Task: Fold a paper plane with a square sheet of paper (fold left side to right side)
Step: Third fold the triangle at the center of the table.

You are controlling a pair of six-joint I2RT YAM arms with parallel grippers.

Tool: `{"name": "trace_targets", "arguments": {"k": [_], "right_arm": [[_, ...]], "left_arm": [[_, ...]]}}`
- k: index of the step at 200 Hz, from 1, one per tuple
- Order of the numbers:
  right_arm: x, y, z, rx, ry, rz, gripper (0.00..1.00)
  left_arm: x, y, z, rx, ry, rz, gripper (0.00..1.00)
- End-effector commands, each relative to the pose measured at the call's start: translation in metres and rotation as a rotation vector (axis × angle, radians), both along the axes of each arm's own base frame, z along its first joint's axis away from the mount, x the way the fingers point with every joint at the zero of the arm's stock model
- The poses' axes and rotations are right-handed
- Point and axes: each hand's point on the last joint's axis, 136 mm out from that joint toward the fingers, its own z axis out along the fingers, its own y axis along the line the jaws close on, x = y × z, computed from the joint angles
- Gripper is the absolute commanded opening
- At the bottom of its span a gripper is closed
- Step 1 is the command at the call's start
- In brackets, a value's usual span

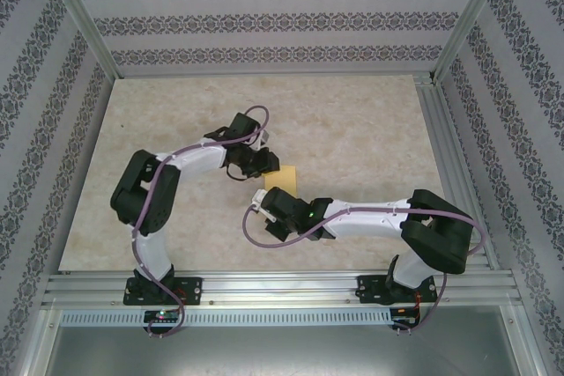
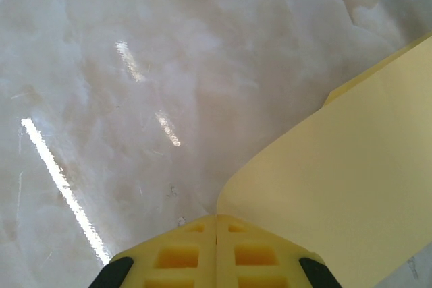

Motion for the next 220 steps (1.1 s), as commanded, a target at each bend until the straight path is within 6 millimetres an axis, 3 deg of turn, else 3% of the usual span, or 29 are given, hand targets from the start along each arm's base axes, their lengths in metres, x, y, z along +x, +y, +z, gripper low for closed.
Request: {"name": "trace_targets", "arguments": {"k": [1,37,102,186,220], "right_arm": [[0.002,0.003,0.005,0.037,0.010,-0.018,0.00],[0.002,0.004,0.003,0.040,0.026,-0.017,0.00],[0.006,0.002,0.004,0.114,0.143,-0.054,0.00],[0.049,-0.032,0.000,0.220,0.295,-0.234,0.00],[0.057,-0.041,-0.007,0.251,0.353,-0.277,0.00]], "left_arm": [[0.000,-0.020,-0.001,-0.024,-0.020,-0.081,0.23],[-0.003,-0.017,-0.036,0.029,0.031,-0.084,0.19],[-0.012,-0.009,-0.064,0.095,0.068,-0.102,0.17],[-0.014,-0.010,-0.070,0.115,0.077,-0.111,0.15],[-0.015,-0.011,-0.069,0.116,0.075,-0.112,0.14]]}}
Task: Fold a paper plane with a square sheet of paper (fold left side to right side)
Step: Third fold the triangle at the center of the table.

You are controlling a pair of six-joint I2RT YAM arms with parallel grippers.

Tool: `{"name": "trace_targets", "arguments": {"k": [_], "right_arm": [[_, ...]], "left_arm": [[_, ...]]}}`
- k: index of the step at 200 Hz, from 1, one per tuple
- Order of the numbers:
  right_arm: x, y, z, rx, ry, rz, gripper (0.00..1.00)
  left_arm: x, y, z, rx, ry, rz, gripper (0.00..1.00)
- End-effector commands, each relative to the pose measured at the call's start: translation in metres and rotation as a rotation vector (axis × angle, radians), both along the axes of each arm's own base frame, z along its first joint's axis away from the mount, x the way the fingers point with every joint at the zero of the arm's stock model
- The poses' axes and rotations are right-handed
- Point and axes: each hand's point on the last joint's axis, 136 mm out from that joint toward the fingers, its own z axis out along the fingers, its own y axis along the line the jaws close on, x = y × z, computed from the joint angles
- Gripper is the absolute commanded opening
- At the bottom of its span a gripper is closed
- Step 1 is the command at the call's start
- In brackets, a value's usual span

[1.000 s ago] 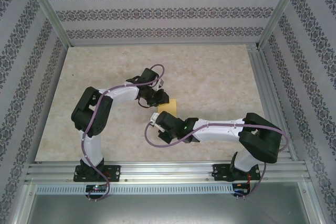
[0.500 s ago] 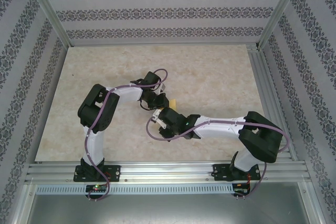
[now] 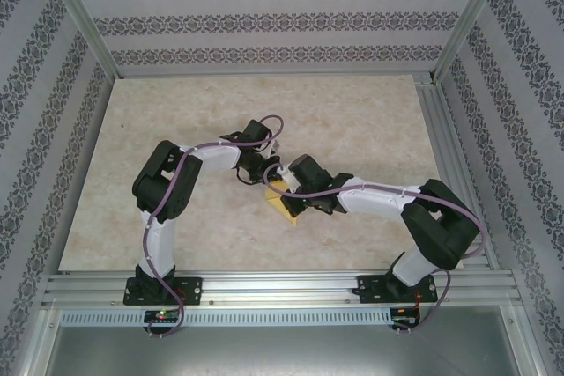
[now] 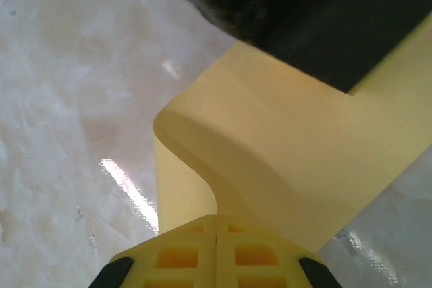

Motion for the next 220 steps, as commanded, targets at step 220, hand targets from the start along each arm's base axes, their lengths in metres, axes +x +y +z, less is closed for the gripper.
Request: {"name": "trace_targets", "arguments": {"k": [220], "right_arm": [[0.012,-0.028,-0.027,0.025,0.115,-0.130,0.00]], "left_arm": [[-0.013,0.001,-0.024,0.078,0.031,-0.030,0.12]]}}
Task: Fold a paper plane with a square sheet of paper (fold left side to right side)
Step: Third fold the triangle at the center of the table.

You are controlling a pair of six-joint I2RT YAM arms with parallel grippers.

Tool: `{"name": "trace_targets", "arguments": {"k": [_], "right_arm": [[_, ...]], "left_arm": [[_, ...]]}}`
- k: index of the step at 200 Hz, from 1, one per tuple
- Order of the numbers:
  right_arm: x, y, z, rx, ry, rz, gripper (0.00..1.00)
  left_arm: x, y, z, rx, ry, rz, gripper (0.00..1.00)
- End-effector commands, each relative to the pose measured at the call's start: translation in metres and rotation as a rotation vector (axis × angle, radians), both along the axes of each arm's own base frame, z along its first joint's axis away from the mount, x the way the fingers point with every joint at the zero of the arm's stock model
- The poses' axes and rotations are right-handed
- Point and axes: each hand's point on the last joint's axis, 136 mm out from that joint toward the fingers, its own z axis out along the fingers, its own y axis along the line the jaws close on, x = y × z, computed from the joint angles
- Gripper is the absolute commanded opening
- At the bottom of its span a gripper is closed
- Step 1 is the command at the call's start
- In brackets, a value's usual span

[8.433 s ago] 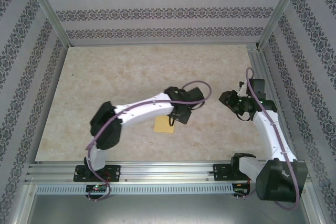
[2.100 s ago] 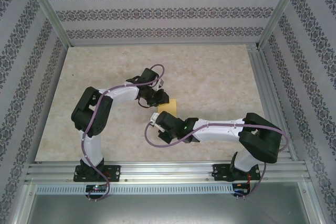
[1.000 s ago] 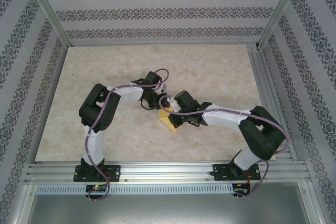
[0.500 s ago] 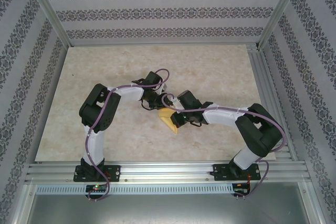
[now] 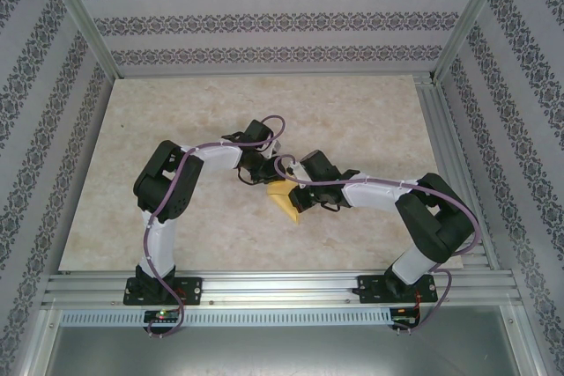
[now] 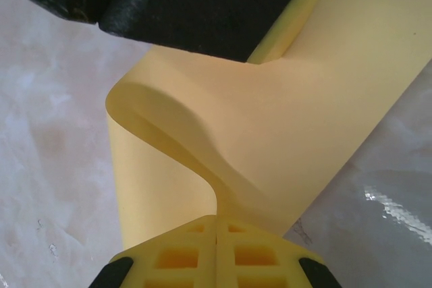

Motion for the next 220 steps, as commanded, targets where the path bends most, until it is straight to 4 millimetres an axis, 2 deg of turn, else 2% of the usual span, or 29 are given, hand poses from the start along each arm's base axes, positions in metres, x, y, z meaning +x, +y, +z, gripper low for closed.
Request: {"name": "trace_targets", "arguments": {"k": [1,116,220], "right_arm": [[0.0010,-0.0083,-0.0086,-0.022,0.008,-0.025,0.00],[-0.0036,-0.0135,-0.0108,-0.009,0.026,-0.041,0.00],[0.0044,-0.0126,-0.0125,-0.020,0.025,-0.049,0.00]], "left_arm": [[-0.0124,0.0040,-0.0234,0.074,0.036,-0.024,0.12],[-0.0123,0.0032,-0.0243,0.073,0.035,-0.025,0.12],[-0.0136,0.0017,-0.0234,0.073,0.033,-0.027,0.12]]}}
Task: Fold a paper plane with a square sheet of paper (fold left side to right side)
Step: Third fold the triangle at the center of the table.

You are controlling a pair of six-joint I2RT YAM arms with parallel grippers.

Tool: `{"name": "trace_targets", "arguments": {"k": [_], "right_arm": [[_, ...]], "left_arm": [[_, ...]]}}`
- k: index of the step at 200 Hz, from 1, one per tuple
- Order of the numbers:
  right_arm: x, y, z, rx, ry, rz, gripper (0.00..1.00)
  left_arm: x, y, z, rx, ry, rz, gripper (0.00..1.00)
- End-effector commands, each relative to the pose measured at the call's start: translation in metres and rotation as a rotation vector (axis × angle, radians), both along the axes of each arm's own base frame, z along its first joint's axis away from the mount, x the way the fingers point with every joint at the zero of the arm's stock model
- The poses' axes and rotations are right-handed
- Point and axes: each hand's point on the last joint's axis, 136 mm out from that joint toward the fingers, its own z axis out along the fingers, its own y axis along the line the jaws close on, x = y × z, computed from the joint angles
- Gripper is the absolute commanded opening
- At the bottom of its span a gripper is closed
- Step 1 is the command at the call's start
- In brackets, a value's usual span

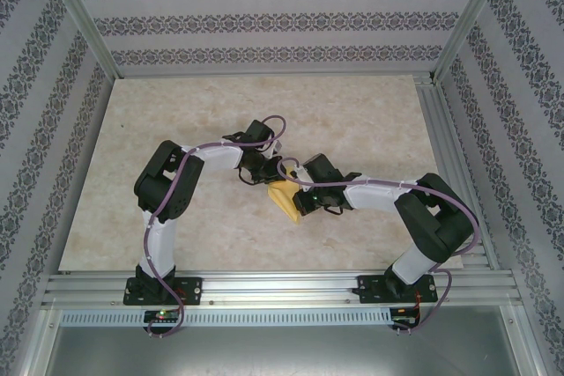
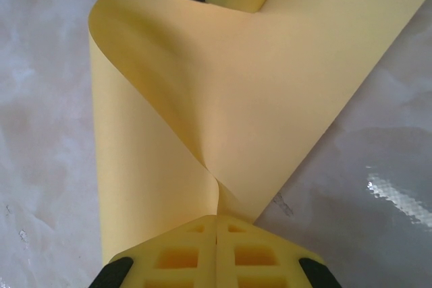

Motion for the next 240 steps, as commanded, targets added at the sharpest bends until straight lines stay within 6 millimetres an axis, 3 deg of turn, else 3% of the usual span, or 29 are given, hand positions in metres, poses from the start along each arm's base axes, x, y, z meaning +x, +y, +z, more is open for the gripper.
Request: {"name": "trace_targets", "arguments": {"k": [1,240], "right_arm": [[0.011,-0.001,0.000,0.002,-0.007,-0.027,0.00],[0.021,-0.003,0.008,0.023,-0.018,-0.056,0.00]], "left_arm": [[-0.013,0.004,-0.024,0.072,0.037,-0.022,0.12],[-0.014,0.005,-0.027,0.072,0.039,-0.019,0.11]]}}
